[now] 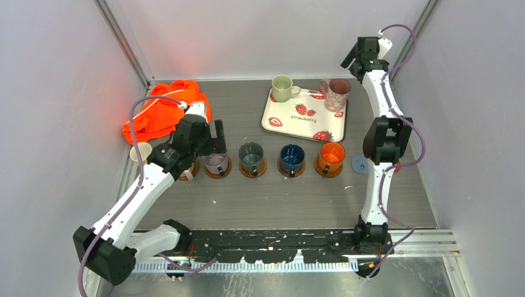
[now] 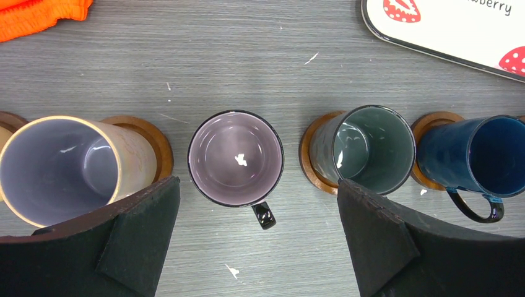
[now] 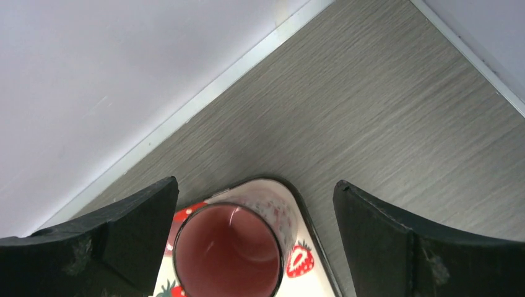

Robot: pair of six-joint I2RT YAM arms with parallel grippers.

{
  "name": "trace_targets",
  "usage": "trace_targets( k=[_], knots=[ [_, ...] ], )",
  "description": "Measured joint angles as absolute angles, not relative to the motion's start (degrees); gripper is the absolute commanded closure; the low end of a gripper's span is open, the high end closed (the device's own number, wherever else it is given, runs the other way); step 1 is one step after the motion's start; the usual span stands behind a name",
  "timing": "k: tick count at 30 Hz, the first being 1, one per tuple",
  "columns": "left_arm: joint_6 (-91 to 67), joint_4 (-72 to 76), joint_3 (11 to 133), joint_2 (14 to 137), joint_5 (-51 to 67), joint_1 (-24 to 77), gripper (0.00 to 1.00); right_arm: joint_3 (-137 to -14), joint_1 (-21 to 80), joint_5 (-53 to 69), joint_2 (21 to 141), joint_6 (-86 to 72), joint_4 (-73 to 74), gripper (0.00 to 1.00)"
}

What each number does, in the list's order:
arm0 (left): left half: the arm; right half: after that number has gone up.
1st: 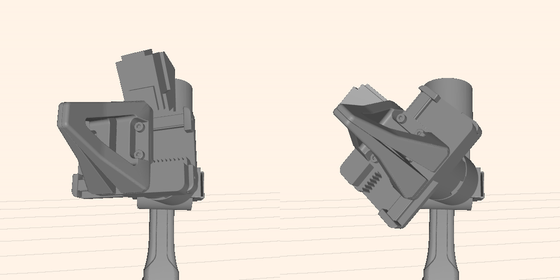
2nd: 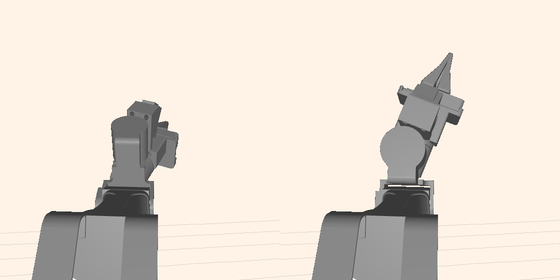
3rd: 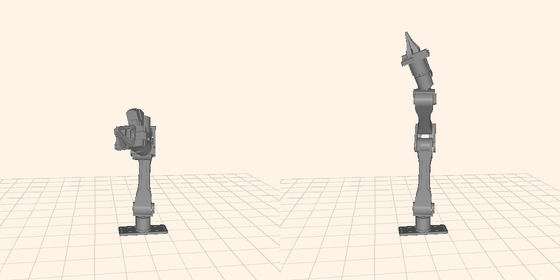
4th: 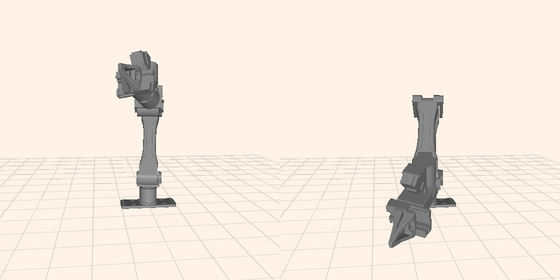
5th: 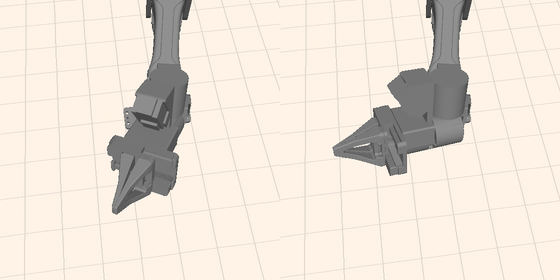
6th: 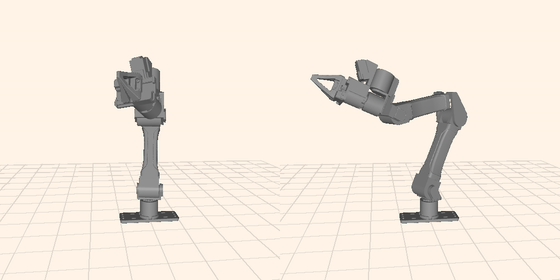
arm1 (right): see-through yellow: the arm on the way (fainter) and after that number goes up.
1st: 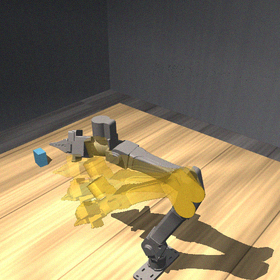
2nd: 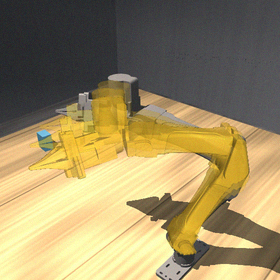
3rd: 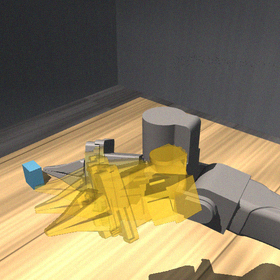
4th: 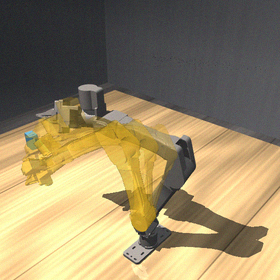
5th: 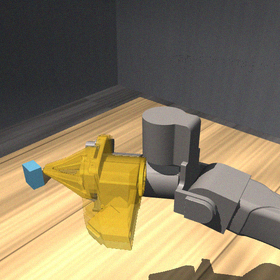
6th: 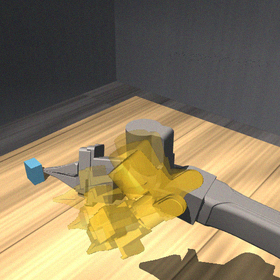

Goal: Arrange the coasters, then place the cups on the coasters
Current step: Move the cup to the tray.

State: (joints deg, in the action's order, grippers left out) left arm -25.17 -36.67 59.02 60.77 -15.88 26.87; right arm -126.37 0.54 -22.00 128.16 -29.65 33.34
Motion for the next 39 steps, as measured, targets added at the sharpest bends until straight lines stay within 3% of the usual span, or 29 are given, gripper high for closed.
trace_targets(
  k=[6, 15, 28, 39],
  knots=[
    [-25.1, -36.7, 59.0, 60.8, -15.9, 26.9, 0.00, -136.9, -3.0, -17.0, 137.2, -29.0, 36.7, 0.01],
    [-25.1, -36.7, 59.0, 60.8, -15.9, 26.9, 0.00, -137.4, -4.0, -9.5, 140.8, -26.9, 40.0, 0.12],
    [-25.1, -36.7, 59.0, 60.8, -15.9, 26.9, 0.00, -137.5, -3.6, 0.3, 140.8, -22.3, 41.3, 0.10],
    [-25.1, -36.7, 59.0, 60.8, -15.9, 26.9, 0.00, -137.5, 1.7, 0.9, 140.5, -16.1, 43.7, 0.06]
  ],
)
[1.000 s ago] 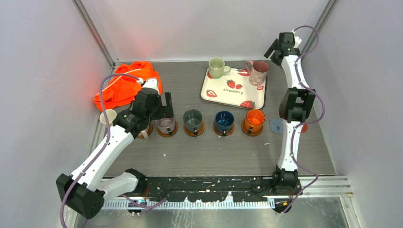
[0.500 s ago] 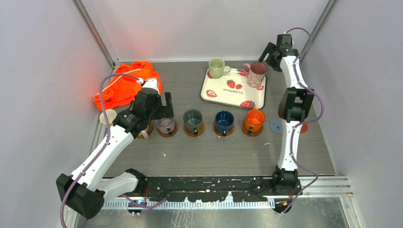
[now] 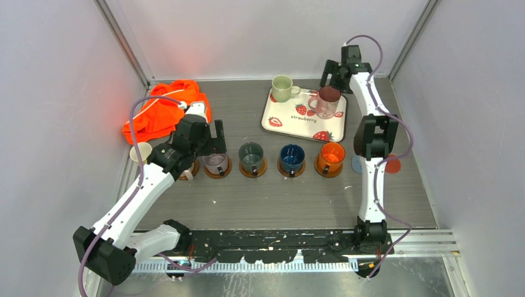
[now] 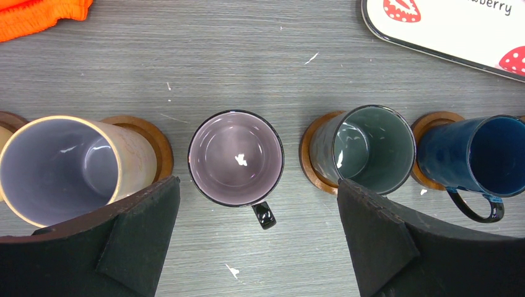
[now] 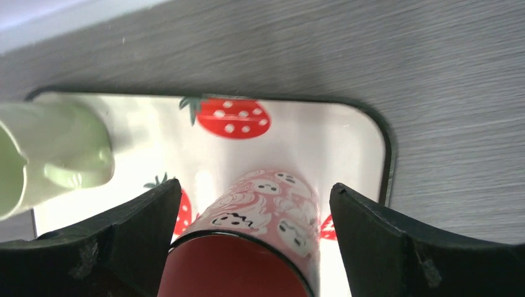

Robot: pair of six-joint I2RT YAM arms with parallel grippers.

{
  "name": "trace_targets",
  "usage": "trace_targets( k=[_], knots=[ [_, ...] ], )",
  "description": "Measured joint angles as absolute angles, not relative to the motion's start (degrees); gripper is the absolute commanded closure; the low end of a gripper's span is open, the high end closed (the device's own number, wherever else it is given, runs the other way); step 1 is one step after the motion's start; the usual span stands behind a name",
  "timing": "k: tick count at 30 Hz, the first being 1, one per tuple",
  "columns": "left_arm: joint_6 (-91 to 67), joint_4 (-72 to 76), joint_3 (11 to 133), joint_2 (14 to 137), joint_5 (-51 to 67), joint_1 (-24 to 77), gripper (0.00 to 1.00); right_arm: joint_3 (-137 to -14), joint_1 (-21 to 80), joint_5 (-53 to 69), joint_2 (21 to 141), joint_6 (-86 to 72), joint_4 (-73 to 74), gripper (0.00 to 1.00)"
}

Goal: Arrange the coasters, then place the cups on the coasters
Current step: Move the cup to the tray.

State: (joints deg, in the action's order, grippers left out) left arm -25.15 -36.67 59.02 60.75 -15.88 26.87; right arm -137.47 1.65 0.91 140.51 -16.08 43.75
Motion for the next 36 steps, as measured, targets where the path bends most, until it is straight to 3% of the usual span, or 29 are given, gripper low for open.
trace_targets(
  k=[6, 17, 36],
  knots=[
    [-25.1, -36.7, 59.0, 60.7, -15.9, 26.9, 0.00, -137.0, 6.7, -3.9, 140.5, -12.0, 47.9, 0.00],
    [-25.1, -36.7, 59.0, 60.1, -15.8, 26.9, 0.00, -135.0, 11.4, -18.2, 138.5, -9.3, 52.2, 0.00],
    [-25.2, -36.6, 59.0, 60.1, -15.6, 26.9, 0.00, -136.4, 15.4, -28.5, 129.6, -12.3, 58.2, 0.00]
  ],
)
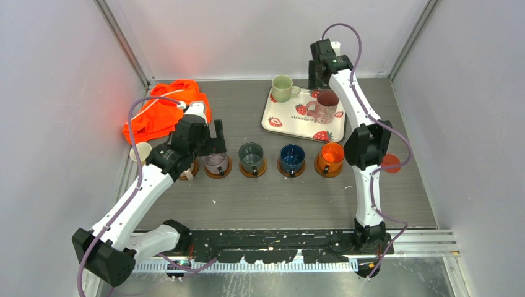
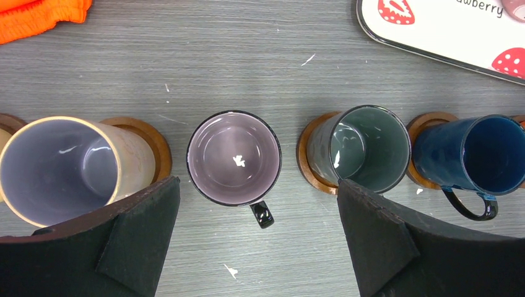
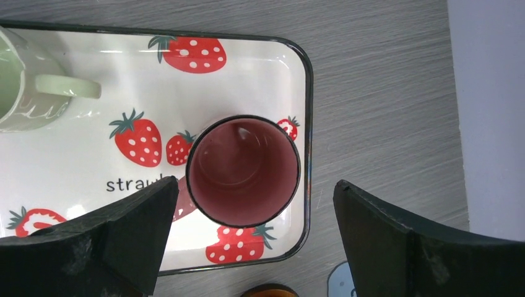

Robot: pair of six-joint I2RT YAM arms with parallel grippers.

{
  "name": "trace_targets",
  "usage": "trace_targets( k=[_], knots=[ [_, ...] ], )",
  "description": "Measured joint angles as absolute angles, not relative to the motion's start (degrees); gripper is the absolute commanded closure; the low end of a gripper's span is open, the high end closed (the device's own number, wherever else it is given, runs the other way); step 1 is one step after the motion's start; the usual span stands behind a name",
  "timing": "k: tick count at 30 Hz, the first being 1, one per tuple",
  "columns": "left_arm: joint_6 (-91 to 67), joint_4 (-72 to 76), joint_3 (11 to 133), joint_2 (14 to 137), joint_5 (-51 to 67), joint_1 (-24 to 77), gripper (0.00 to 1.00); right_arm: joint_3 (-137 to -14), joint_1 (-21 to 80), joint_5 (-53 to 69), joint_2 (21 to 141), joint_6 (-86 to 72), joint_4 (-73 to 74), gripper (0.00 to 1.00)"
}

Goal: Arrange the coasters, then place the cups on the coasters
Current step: Move the cup to the tray, then pick up the cup from the tray.

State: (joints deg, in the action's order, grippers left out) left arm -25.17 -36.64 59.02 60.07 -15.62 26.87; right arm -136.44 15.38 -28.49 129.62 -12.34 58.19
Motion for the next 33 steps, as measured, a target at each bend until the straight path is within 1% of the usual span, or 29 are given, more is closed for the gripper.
trace_targets(
  k=[13, 21, 33],
  knots=[
    [-25.2, -36.6, 59.0, 60.1, -15.4, 26.9, 0.00, -137.6, 22.3, -39.4, 132.6, -13.4, 62.3, 0.00],
    [-25.2, -36.6, 59.0, 59.7, -15.3, 26.9, 0.00, -137.6, 23.0, -43.7, 134.6, -12.2, 62.0, 0.00],
    [-25.2, -36.6, 59.0, 59.7, -15.3, 26.9, 0.00, -137.8, 23.5, -46.4, 137.3, -10.7, 61.3, 0.00]
  ],
)
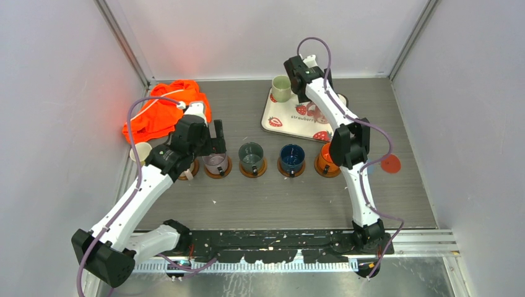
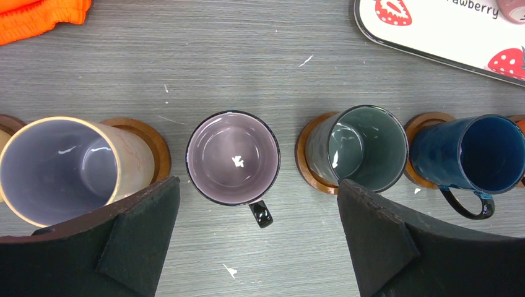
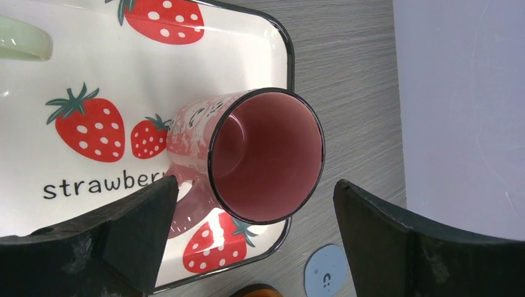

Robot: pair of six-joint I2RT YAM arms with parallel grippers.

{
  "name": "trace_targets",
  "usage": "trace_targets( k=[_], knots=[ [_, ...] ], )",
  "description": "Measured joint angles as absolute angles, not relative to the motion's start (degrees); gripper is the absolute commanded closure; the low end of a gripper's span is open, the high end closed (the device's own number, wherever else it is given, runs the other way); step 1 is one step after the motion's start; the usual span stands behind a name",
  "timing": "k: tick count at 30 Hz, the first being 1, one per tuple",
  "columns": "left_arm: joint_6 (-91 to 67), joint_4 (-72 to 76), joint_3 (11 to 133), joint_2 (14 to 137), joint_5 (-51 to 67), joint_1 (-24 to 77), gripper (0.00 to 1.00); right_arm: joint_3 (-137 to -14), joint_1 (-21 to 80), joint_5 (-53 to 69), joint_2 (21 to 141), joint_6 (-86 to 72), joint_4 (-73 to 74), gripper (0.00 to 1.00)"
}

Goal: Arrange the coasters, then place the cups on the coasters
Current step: Pick up the cup from the tray.

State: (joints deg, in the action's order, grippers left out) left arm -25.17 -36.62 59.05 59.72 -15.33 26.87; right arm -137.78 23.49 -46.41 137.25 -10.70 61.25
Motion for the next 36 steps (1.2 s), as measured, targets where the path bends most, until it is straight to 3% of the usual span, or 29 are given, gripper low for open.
trace_targets(
  k=[12, 20, 36],
  knots=[
    [-25.2, -36.6, 59.0, 59.7, -15.3, 26.9, 0.00, -130.3, 24.5, -47.5, 135.6, -10.5, 59.6, 0.00],
    [-25.2, -36.6, 59.0, 59.7, -15.1, 26.9, 0.00, -119.7, 24.5, -46.9, 127.1, -12.1, 58.0, 0.00],
    [-25.2, -36.6, 59.0, 59.8, -14.8, 26.9, 0.00, -95.0, 16.3, -30.2, 108.9, -18.8, 47.2, 0.00]
  ],
)
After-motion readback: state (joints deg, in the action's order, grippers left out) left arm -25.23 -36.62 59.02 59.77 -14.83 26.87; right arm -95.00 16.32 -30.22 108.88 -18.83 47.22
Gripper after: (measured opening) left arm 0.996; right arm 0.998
